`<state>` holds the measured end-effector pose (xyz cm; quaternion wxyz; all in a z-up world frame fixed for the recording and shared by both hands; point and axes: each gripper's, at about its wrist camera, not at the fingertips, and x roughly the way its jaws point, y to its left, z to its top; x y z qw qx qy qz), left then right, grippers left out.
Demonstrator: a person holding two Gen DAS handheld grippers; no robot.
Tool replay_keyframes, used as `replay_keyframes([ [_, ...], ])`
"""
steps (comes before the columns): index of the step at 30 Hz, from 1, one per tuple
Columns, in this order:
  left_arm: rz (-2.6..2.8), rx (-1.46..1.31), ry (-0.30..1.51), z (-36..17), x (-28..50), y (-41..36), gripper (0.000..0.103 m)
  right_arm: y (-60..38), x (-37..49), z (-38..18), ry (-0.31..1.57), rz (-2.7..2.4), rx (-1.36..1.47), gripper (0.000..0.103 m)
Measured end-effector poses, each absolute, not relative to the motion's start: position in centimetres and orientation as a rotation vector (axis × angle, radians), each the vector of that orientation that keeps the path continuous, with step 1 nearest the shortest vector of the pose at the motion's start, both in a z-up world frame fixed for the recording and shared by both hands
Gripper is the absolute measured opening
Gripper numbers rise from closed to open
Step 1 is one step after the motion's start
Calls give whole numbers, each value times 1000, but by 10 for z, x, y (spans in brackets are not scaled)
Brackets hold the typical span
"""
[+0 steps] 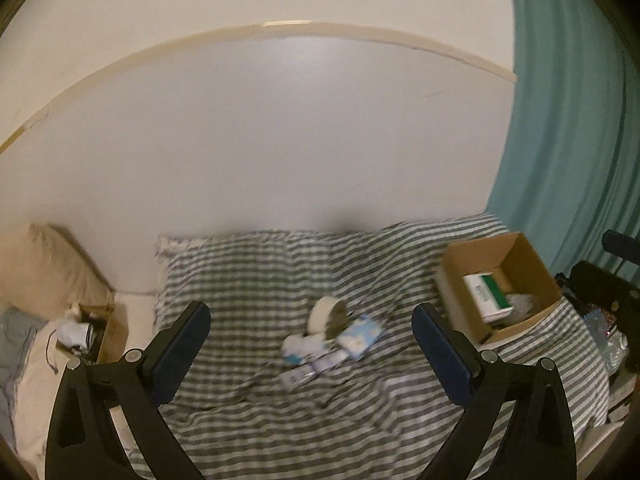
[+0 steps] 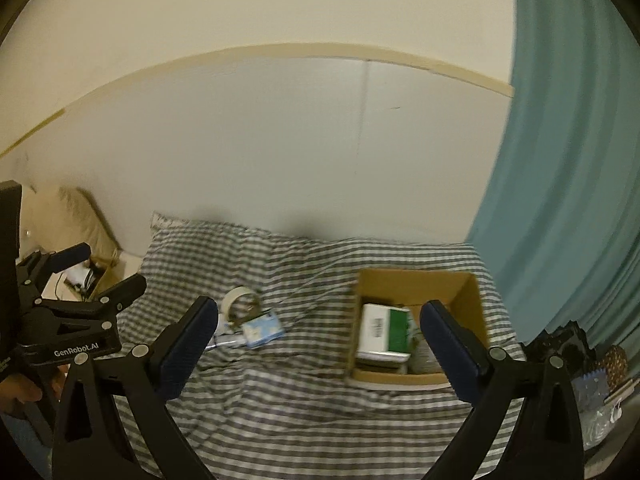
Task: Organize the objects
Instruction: 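Move both tools back toward the tape roll and plush toy, then grasp the blue floral tissue pack with the right tool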
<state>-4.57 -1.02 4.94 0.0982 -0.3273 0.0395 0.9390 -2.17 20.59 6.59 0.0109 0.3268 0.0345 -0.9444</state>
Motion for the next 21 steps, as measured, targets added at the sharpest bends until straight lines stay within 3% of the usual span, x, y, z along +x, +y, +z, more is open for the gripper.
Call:
replay_keyframes([
  [11, 2798, -1191, 74, -44, -85, -74, 103, 133, -69, -35, 184, -2824, 1128, 101],
  [21, 2738, -1334, 100, -109, -125, -54, 103, 131, -134, -129, 276, -2708, 1283, 101],
])
